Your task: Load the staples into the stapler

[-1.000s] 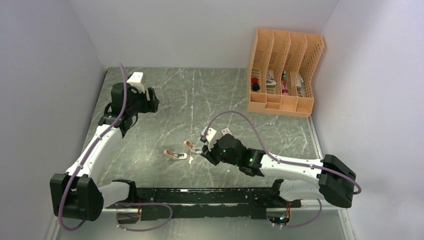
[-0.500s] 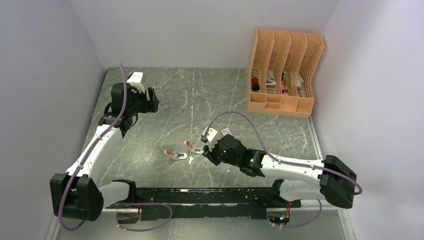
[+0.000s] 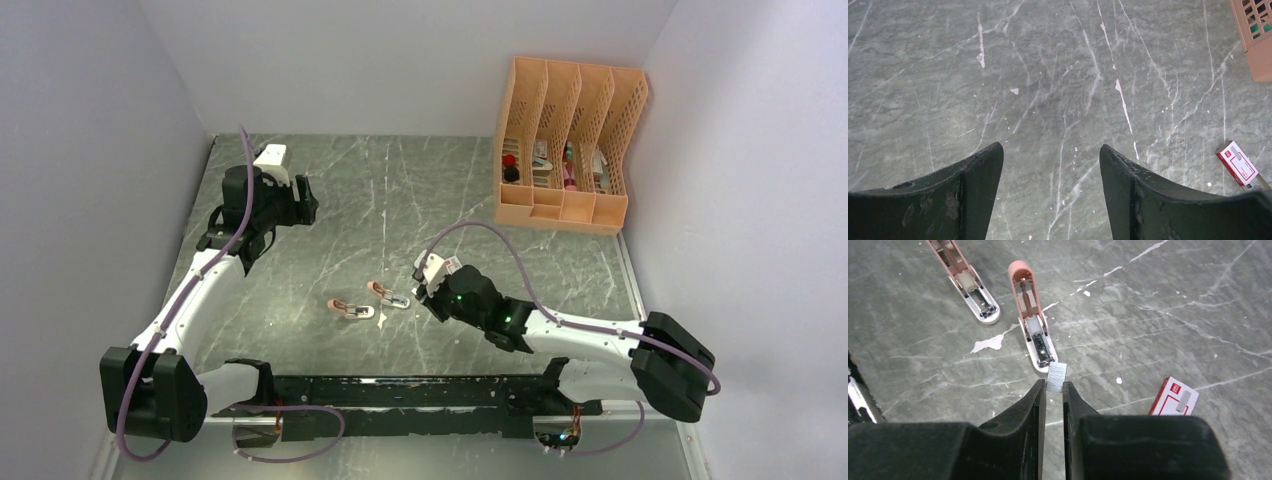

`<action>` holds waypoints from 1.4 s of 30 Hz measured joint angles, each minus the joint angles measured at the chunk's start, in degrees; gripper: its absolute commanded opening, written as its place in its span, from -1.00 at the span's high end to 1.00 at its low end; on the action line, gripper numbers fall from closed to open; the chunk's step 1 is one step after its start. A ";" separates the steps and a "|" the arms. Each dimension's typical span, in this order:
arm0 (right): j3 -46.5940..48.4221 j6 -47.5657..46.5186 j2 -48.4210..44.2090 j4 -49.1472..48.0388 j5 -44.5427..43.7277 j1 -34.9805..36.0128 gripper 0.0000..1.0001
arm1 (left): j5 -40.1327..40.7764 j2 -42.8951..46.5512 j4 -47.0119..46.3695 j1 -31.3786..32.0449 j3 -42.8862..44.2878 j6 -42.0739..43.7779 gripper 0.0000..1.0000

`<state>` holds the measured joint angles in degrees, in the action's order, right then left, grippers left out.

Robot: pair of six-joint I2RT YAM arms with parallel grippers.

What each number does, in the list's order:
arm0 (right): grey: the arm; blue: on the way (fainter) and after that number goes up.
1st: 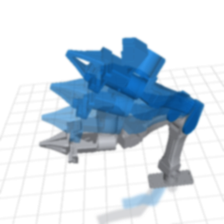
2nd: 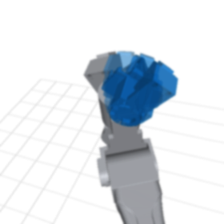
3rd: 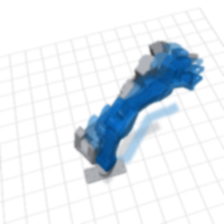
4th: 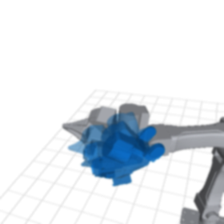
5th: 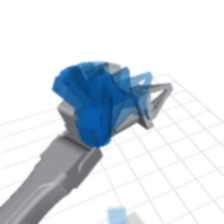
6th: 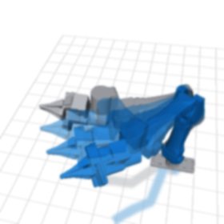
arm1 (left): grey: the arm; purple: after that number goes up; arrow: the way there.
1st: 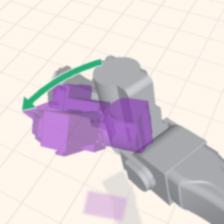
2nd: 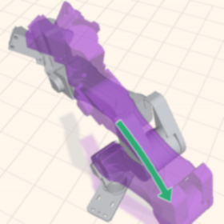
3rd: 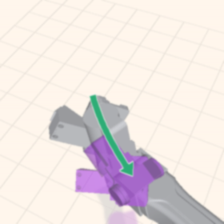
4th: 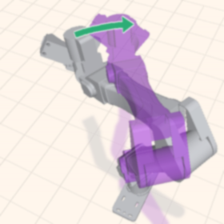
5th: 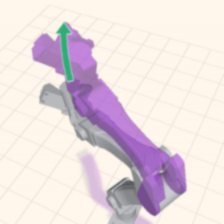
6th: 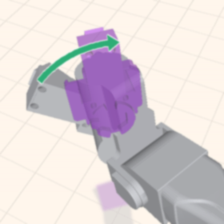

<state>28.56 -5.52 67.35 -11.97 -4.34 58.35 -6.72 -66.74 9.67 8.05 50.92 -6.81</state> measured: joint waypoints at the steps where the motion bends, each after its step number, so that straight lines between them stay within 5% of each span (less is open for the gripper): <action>1: -0.72 -0.17 -0.22 -1.16 -0.04 -0.26 1.00 | -0.02 0.00 0.00 0.00 0.00 0.00 -0.50; 14: -3.82 -2.36 -5.88 -5.11 -1.03 -1.25 1.00 | -0.68 0.24 0.00 0.00 0.00 -0.02 -0.50; 25: 0.11 -11.08 -0.24 -4.24 12.04 -2.12 1.00 | -1.29 0.68 0.00 0.00 0.00 -0.02 -0.50; 33: 6.51 -17.86 10.08 -3.06 29.64 -11.04 1.00 | -1.20 0.66 0.02 0.00 0.00 0.00 -0.50; 42: 12.31 -21.81 15.98 0.50 38.25 -13.84 1.00 | -0.76 0.00 0.04 0.00 0.00 0.35 -0.51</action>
<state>40.86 -27.33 83.33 -11.46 33.91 44.51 -7.49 -66.74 9.72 8.05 50.92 -6.46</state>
